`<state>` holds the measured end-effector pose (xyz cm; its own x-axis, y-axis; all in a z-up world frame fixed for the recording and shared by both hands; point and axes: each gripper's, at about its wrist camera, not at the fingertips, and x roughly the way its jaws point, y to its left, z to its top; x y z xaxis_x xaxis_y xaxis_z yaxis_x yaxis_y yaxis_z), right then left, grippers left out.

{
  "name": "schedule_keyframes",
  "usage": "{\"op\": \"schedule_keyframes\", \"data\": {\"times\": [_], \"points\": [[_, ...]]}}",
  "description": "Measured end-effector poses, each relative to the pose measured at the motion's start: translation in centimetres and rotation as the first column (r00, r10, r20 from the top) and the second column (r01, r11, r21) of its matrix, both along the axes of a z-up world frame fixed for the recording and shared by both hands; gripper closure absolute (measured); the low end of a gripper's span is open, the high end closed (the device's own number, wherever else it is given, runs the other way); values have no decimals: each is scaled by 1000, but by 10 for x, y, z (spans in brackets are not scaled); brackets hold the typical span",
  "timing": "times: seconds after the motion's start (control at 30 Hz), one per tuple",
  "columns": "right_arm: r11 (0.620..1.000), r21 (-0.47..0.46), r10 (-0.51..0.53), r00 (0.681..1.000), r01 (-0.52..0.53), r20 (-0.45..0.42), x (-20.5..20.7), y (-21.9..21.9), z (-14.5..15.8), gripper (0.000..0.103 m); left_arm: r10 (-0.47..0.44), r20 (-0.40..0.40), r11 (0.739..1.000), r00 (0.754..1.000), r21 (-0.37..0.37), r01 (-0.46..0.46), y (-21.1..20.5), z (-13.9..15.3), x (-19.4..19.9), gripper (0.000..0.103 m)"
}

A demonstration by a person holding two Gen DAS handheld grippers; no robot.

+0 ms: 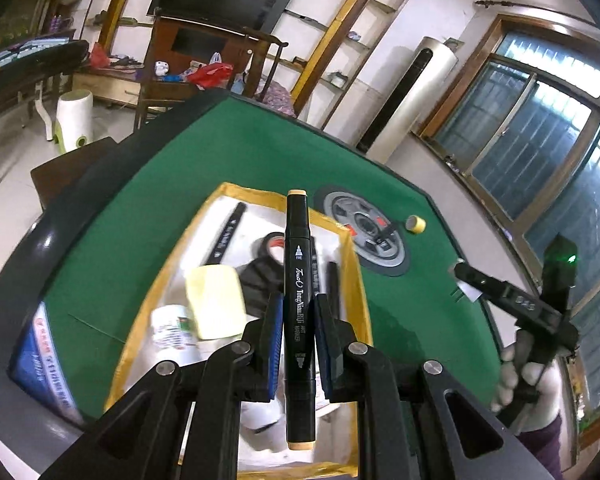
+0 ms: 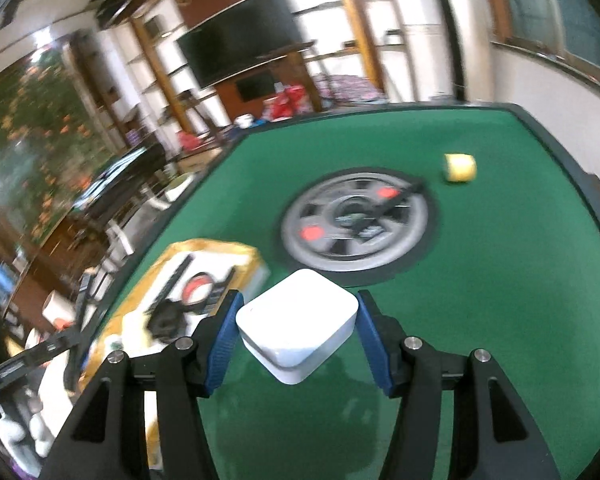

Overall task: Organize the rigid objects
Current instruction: 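Carry the marker and white box over the tray with both tools, then lower the white box and marker into the tray and open both tools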

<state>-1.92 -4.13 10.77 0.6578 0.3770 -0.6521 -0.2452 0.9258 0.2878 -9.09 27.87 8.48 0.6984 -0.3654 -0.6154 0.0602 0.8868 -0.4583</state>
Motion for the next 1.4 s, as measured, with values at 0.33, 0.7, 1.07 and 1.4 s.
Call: {"op": "schedule_keyframes", "data": {"times": [0.33, 0.7, 1.07, 1.4], "points": [[984, 24, 176, 981, -175, -82, 5, 96, -12, 47, -8, -76, 997, 997, 77, 14, 14, -16, 52, 88], [974, -52, 211, 968, -220, -132, 19, 147, -43, 47, -84, -194, 981, 977, 157, 116, -10, -36, 129, 88], [956, -158, 229, 965, -248, -130, 38, 174, -63, 47, -89, -262, 979, 961, 156, 133, -14, -54, 157, 88], [951, -194, 222, 968, -242, -121, 45, 176, -72, 47, -78, -265, 984, 961, 137, 117, -12, -60, 158, 86]]}}
